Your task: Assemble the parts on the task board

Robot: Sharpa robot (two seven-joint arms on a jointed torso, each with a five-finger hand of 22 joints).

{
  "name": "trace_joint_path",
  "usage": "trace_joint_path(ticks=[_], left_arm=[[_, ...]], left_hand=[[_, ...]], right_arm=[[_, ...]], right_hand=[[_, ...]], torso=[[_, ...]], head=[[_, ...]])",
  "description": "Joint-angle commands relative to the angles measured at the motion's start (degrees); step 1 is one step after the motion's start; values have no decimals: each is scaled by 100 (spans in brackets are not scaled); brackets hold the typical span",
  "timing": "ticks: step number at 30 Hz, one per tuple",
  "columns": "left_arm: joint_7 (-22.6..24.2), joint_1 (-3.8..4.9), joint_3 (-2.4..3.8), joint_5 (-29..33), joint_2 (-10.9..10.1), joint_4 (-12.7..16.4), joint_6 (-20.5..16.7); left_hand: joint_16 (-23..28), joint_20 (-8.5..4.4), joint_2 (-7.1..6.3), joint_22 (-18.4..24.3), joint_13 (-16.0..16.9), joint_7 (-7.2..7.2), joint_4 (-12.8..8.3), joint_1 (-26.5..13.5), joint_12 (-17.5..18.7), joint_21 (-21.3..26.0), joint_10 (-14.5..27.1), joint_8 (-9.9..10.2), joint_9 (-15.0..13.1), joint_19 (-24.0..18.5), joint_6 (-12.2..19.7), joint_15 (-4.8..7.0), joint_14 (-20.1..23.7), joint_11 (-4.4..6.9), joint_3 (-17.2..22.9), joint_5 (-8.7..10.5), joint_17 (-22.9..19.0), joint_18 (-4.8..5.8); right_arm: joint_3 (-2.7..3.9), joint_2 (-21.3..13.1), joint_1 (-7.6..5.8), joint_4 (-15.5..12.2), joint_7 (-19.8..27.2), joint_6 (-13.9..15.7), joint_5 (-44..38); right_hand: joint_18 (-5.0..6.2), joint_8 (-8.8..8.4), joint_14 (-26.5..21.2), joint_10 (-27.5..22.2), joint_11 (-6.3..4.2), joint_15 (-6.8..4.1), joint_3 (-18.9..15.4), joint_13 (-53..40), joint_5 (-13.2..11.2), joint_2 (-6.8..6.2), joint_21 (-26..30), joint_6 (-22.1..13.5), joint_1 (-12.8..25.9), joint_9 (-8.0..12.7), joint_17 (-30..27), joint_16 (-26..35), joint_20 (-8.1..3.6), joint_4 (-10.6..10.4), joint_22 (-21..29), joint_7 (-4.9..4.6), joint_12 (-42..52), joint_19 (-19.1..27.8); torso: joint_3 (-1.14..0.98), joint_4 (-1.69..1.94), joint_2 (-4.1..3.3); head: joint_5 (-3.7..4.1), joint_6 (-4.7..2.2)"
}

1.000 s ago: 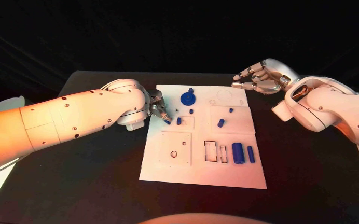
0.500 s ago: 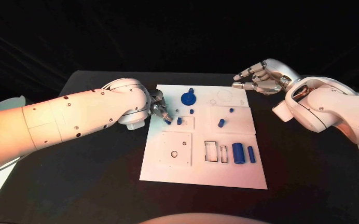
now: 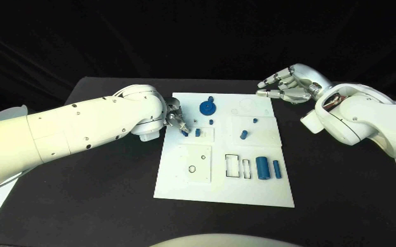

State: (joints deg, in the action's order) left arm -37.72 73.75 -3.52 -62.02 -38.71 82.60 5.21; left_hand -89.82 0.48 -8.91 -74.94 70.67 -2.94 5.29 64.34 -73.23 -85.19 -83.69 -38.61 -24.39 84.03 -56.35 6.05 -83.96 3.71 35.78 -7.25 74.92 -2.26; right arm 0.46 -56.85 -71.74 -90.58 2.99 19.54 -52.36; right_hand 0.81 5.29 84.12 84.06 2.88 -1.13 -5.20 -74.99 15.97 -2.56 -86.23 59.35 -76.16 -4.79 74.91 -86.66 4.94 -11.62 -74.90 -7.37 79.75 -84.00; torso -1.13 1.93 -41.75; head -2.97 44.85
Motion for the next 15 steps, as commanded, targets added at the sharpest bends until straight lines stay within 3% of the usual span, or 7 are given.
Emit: trace_joint_path(ticks=[1, 3, 15], left_arm=[[-6, -36, -25, -21, 34, 5, 249], [-7, -36, -25, -27, 33, 3, 262], [-7, -36, -25, -55, 35, -16, 310]], left_hand=[[-18, -44, 5, -1062, 51, 310, -6, -82, -64, -26, -63, -7, -18, 361, -357, 38, -604, 16, -54, -13, 1508, 84], [-18, -47, 10, -1070, 221, 317, -3, -97, -210, -34, -116, -13, -28, 366, -376, 42, -604, 22, -73, -14, 1508, 86], [-18, -63, 57, -1098, 310, 338, 68, -248, -283, -59, -145, 3, -62, 381, -432, 59, -604, 41, -174, -64, 1508, 94]], right_arm=[[0, -2, 2, -15, 48, -22, -20], [0, -3, 1, -17, 48, -22, -20], [0, -4, 1, -22, 51, -19, -20]], right_hand=[[75, 36, 462, 169, -29, -42, -31, -1020, 38, 2, 19, -29, 42, -7, 975, 18, -41, 13, -877, -7, -10, -257], [75, 36, 462, 169, -29, -42, -31, -1020, 38, 2, 19, -29, 42, -7, 975, 18, -41, 13, -877, -7, -10, -257], [75, 38, 463, 169, -29, -43, -41, -1019, 43, 6, 19, -30, 30, -7, 976, 18, -42, 16, -878, -6, -11, -258]], torso=[[2, 7, 4], [4, 14, 4], [6, 12, 3]], head=[[13, 13], [18, 20], [15, 15]])
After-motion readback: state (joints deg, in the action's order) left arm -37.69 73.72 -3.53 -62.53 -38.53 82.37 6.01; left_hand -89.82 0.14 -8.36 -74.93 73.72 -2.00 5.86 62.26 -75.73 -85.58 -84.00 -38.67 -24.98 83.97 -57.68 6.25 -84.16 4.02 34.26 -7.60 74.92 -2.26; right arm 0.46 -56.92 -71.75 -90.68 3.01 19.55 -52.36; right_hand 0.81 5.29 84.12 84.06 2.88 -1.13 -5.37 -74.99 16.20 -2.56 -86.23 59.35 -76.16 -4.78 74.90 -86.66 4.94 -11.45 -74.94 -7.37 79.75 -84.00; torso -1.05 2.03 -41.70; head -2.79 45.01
